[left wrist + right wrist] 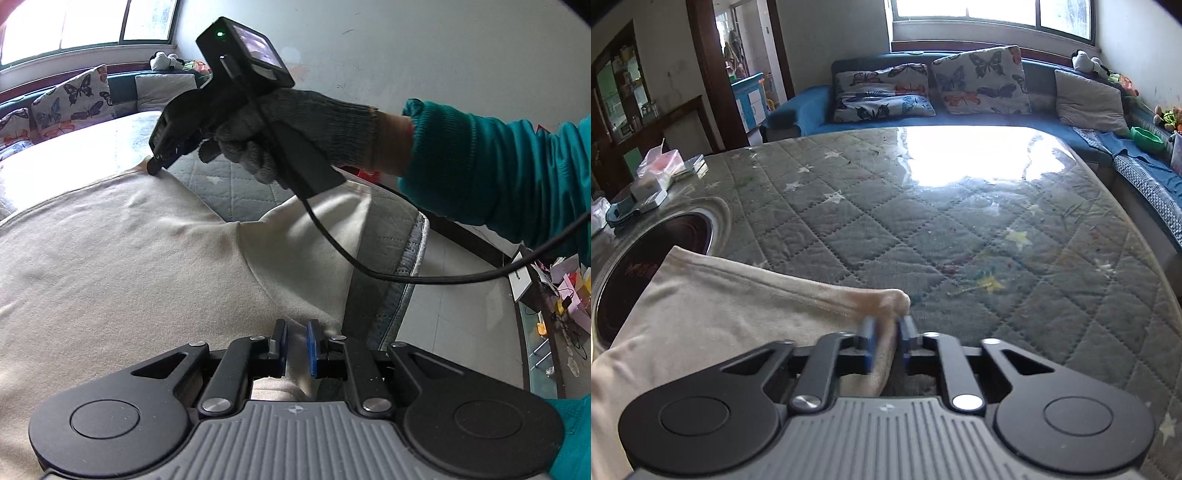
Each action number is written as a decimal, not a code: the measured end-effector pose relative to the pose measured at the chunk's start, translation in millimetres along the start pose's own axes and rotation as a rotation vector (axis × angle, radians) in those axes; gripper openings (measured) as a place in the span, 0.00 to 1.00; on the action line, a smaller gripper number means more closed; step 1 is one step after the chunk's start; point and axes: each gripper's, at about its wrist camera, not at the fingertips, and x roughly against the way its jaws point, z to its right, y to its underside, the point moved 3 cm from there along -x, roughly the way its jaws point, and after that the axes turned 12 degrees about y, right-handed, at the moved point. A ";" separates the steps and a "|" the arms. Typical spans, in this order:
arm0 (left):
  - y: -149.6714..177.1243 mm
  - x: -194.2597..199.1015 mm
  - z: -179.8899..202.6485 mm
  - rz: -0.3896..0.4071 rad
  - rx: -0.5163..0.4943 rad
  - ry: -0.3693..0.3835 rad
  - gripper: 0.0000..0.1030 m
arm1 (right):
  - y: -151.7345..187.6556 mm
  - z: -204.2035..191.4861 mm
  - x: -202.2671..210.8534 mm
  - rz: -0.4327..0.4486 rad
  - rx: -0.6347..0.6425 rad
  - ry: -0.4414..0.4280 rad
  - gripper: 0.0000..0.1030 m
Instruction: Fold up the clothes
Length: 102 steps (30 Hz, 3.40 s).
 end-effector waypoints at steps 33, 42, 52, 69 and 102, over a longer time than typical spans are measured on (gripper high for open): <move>34.4 122.3 -71.3 0.218 0.269 -0.401 0.28 | -30.3 -164.1 26.4 0.078 0.319 -0.227 0.15; 52.9 130.7 -77.0 0.228 0.313 -0.390 0.28 | -47.0 -229.4 -5.0 0.064 0.367 -0.276 0.24; 62.4 134.7 -81.9 0.249 0.330 -0.355 0.29 | -42.2 -256.1 -27.8 0.060 0.423 -0.235 0.05; 64.7 136.4 -79.8 0.264 0.347 -0.361 0.33 | -49.4 -265.3 -26.2 0.110 0.426 -0.178 0.10; 86.4 219.0 -111.6 0.341 0.503 -0.758 0.56 | 69.7 -260.3 85.8 0.175 0.679 -0.234 0.34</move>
